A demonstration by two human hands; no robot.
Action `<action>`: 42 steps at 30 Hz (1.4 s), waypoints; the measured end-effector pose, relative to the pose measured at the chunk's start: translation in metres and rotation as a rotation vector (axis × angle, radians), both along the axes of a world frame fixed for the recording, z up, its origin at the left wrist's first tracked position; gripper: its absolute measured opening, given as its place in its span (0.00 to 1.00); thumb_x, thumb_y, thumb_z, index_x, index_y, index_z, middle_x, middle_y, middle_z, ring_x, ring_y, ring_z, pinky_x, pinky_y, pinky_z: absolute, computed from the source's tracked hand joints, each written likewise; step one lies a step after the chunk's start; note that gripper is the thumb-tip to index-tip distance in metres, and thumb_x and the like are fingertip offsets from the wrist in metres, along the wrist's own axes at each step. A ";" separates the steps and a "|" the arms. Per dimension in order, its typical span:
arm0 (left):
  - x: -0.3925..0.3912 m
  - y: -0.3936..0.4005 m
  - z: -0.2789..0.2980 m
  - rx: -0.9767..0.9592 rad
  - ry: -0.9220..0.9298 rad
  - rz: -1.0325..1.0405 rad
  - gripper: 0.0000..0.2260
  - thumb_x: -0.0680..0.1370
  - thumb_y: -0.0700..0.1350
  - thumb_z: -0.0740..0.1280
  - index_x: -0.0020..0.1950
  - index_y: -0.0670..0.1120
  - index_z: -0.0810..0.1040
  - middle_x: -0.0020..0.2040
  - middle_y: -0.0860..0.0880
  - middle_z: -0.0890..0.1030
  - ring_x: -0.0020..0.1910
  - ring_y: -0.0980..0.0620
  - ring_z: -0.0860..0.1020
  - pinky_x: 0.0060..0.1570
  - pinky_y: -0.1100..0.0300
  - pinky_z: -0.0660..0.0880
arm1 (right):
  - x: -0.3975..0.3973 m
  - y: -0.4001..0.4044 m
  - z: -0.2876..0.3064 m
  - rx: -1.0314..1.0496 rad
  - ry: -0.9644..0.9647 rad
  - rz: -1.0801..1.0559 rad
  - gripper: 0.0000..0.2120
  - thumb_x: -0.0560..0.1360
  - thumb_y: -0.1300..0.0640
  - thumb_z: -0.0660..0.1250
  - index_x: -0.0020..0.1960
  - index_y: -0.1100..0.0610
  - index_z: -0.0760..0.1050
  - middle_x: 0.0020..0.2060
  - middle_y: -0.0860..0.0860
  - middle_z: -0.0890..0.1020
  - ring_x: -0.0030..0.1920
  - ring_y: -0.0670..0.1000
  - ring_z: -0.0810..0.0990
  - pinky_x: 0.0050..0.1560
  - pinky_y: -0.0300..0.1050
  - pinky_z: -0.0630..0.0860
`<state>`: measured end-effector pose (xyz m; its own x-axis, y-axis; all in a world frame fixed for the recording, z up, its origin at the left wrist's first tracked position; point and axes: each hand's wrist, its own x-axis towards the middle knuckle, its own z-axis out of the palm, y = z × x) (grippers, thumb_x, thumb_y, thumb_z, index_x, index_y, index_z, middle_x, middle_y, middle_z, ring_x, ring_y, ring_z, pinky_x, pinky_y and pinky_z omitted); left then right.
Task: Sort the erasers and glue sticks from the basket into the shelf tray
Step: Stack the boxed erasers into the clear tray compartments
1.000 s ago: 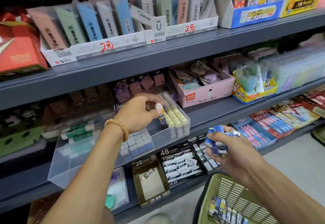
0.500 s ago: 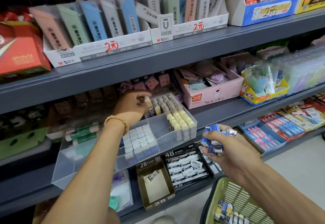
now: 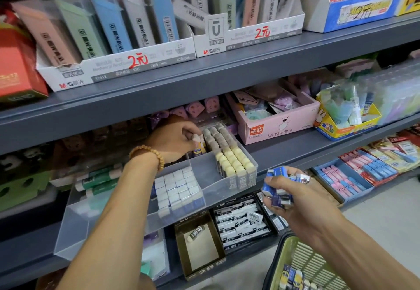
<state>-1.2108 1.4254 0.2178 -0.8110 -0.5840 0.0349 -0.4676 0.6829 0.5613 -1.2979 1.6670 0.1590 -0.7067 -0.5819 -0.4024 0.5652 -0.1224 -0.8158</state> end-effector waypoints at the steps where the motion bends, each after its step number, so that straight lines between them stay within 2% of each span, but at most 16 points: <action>1: -0.002 0.001 0.000 0.003 0.013 -0.011 0.07 0.73 0.40 0.72 0.49 0.51 0.81 0.41 0.59 0.77 0.38 0.63 0.75 0.33 0.80 0.66 | 0.000 0.000 0.000 -0.001 -0.001 -0.002 0.09 0.71 0.69 0.72 0.46 0.58 0.76 0.33 0.54 0.82 0.36 0.53 0.80 0.32 0.43 0.80; 5: -0.009 0.004 -0.009 -0.009 0.035 -0.028 0.07 0.71 0.39 0.75 0.47 0.48 0.82 0.41 0.54 0.80 0.36 0.63 0.75 0.33 0.78 0.67 | 0.002 -0.001 0.002 0.004 0.007 0.002 0.09 0.71 0.69 0.72 0.47 0.58 0.76 0.34 0.55 0.82 0.36 0.53 0.81 0.32 0.42 0.79; 10: -0.015 0.005 -0.015 -0.068 0.049 -0.032 0.10 0.69 0.40 0.76 0.40 0.55 0.80 0.38 0.57 0.80 0.38 0.60 0.77 0.40 0.67 0.73 | 0.007 -0.003 0.005 -0.001 0.009 0.010 0.10 0.71 0.69 0.72 0.45 0.57 0.77 0.34 0.54 0.82 0.34 0.51 0.80 0.31 0.42 0.79; 16: -0.011 0.003 -0.017 -0.065 0.058 -0.073 0.12 0.68 0.37 0.76 0.42 0.54 0.81 0.40 0.53 0.81 0.37 0.57 0.77 0.43 0.60 0.79 | 0.009 -0.001 0.006 0.006 0.016 0.015 0.09 0.71 0.69 0.72 0.44 0.57 0.76 0.33 0.54 0.82 0.35 0.51 0.80 0.33 0.44 0.79; 21: -0.007 0.002 -0.016 -0.032 0.077 -0.102 0.11 0.68 0.36 0.77 0.47 0.48 0.83 0.40 0.54 0.79 0.38 0.60 0.77 0.41 0.70 0.76 | 0.010 -0.002 0.008 -0.006 -0.006 0.010 0.09 0.71 0.69 0.72 0.45 0.58 0.77 0.34 0.55 0.82 0.35 0.51 0.81 0.33 0.44 0.79; 28: -0.006 0.001 -0.014 -0.005 0.090 -0.081 0.13 0.68 0.35 0.76 0.48 0.49 0.82 0.41 0.53 0.80 0.40 0.55 0.79 0.45 0.62 0.79 | 0.013 -0.002 0.010 -0.009 -0.023 0.014 0.10 0.70 0.69 0.72 0.46 0.57 0.77 0.35 0.55 0.83 0.39 0.53 0.80 0.34 0.44 0.79; 35: 0.001 0.000 -0.009 0.016 0.055 -0.092 0.15 0.68 0.34 0.76 0.49 0.51 0.80 0.41 0.55 0.78 0.42 0.56 0.79 0.42 0.70 0.75 | 0.018 -0.002 0.013 -0.016 -0.024 0.024 0.10 0.71 0.69 0.72 0.45 0.57 0.76 0.35 0.55 0.82 0.36 0.52 0.80 0.35 0.44 0.80; 38: 0.005 0.002 -0.005 0.008 0.060 -0.082 0.13 0.70 0.39 0.76 0.50 0.51 0.80 0.43 0.55 0.79 0.45 0.54 0.79 0.42 0.71 0.73 | 0.022 -0.002 0.017 -0.041 -0.001 0.026 0.09 0.71 0.69 0.71 0.46 0.57 0.76 0.34 0.54 0.82 0.34 0.51 0.80 0.34 0.44 0.79; 42: 0.012 0.029 0.007 0.056 0.195 -0.075 0.05 0.73 0.47 0.74 0.44 0.56 0.80 0.43 0.56 0.81 0.42 0.57 0.78 0.45 0.63 0.76 | 0.029 -0.003 0.025 -0.109 0.025 0.049 0.14 0.70 0.73 0.69 0.50 0.57 0.77 0.39 0.56 0.84 0.33 0.50 0.81 0.31 0.43 0.78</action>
<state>-1.1989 1.4543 0.2243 -0.8333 -0.5277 0.1649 -0.2952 0.6769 0.6743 -1.2692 1.6641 0.1844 -0.6853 -0.6552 -0.3179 0.5526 -0.1836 -0.8130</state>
